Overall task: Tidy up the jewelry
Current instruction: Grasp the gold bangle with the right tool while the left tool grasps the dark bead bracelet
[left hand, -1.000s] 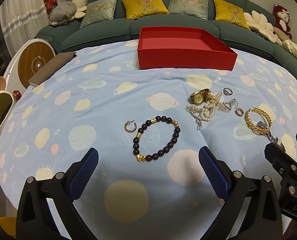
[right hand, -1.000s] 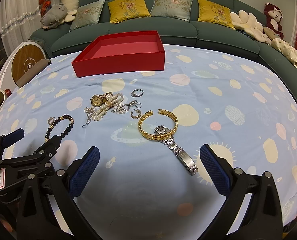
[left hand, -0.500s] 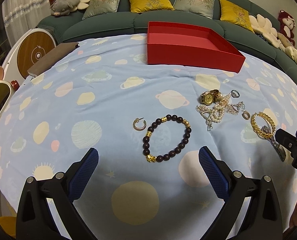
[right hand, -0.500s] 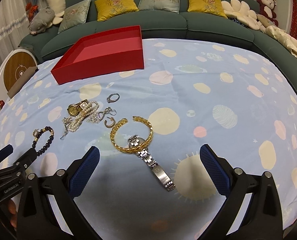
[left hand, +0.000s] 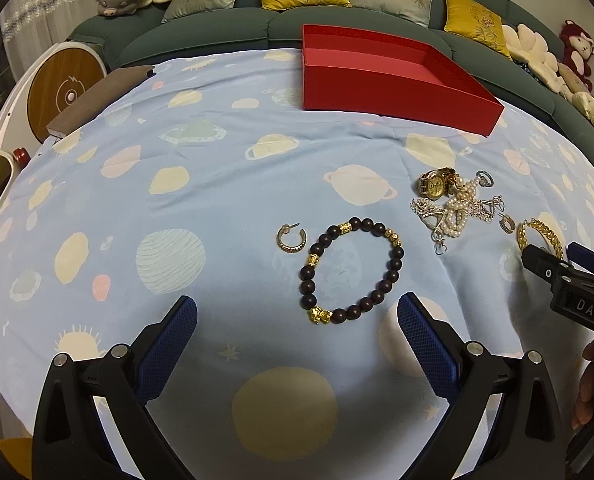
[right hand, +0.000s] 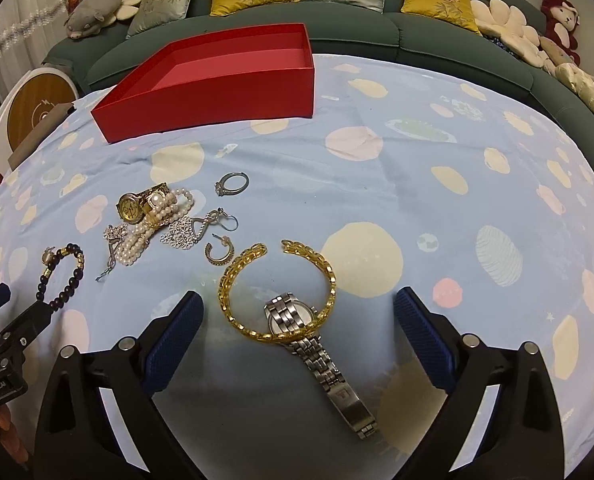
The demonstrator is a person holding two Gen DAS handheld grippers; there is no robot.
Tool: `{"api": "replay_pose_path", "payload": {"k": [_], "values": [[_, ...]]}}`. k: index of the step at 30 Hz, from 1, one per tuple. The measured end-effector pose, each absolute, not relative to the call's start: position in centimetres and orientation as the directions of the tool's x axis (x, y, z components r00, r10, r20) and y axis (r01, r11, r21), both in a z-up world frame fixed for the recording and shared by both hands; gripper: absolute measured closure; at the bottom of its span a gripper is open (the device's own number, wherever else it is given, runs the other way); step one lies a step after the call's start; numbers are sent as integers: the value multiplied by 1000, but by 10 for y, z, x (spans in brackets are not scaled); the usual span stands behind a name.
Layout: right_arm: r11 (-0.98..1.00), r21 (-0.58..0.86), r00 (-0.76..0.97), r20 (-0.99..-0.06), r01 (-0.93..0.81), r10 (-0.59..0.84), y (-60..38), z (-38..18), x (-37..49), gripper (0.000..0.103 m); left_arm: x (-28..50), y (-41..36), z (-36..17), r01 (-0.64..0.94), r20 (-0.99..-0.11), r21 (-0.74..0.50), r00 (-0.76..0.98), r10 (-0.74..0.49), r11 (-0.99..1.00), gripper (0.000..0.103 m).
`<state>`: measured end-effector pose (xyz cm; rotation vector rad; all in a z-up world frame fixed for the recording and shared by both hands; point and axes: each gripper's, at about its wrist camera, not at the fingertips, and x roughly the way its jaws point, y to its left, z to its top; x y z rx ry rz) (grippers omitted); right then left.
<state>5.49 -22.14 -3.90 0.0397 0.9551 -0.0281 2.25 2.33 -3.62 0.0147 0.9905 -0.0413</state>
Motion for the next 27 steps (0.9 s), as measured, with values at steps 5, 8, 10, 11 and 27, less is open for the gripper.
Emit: {"api": "replay_pose_path", "payload": {"k": [5,8,10,11,27], "values": [[1000,9,577,-816,26,-8,-217,-41,58,31,23,25,-37,42,-837,-3,546,-25,999,5],[1000,10,583,-813,24,-6,-217,-39,58,43,23,28,-40,41,-841,-3,541,-24,999,5],[1000,17,585,-811,26,-2,-217,-38,58,46,23,29,-41,38,-842,-2,539,-23,999,5],[999,24,586,-810,28,3,-218,-38,58,46,24,30,-41,37,-842,-4,539,-24,999,5],[992,125,669,-737,-2,95,-226,5,35,46,29,36,-40,30,-842,-24,538,-37,999,5]]}}
